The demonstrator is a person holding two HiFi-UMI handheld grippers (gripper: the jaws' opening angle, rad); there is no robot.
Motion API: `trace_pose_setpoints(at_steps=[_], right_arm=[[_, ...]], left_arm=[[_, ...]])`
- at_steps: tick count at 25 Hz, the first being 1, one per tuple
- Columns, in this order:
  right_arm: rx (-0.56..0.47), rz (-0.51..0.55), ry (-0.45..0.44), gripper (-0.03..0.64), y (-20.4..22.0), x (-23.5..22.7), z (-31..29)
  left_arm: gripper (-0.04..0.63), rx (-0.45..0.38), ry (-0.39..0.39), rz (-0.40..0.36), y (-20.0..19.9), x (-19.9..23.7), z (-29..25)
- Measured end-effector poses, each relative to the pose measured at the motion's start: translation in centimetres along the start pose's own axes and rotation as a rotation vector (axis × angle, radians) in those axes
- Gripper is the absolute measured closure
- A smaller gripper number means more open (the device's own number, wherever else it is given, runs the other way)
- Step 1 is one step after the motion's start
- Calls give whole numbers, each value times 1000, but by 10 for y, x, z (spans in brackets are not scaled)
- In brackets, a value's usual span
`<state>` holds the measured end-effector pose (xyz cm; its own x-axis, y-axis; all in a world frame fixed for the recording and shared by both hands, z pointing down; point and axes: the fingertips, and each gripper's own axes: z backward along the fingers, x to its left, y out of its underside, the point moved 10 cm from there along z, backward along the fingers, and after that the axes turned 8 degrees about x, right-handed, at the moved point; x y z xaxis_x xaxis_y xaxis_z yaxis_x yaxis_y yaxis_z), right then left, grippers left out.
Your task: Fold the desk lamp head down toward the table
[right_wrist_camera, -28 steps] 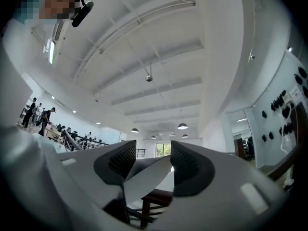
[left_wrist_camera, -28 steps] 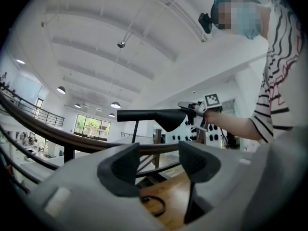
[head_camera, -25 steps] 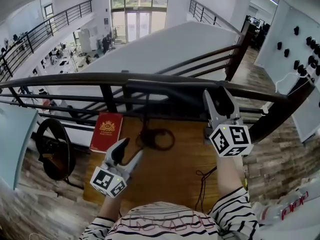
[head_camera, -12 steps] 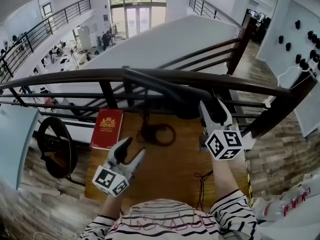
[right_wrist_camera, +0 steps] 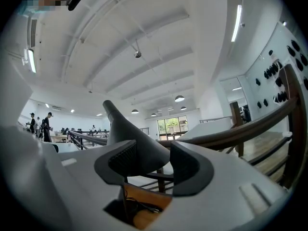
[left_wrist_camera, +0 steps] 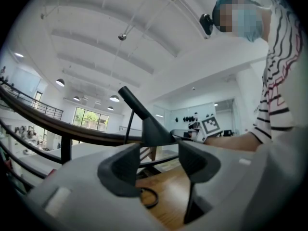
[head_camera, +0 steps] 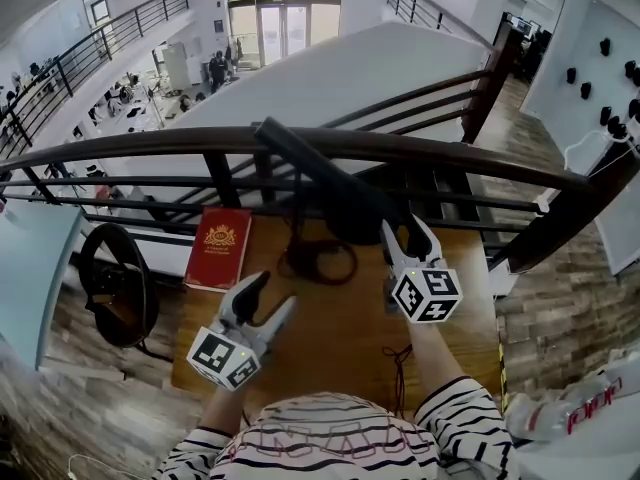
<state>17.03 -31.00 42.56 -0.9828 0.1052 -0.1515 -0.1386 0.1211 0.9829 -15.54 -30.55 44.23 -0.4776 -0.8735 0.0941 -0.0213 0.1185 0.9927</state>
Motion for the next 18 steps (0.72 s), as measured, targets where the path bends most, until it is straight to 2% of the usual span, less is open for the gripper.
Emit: trace_pose_setpoints(at_steps=[8, 14, 18], right_arm=[[61, 8, -36, 457, 20, 12, -17], [111, 23, -63, 463, 32, 20, -33], [107, 32, -74, 488, 34, 24, -36]], left_arm=[[345, 10, 0, 12, 5, 0, -2], [345, 19, -13, 21, 9, 3, -1], [345, 19, -20, 23, 10, 4, -1]])
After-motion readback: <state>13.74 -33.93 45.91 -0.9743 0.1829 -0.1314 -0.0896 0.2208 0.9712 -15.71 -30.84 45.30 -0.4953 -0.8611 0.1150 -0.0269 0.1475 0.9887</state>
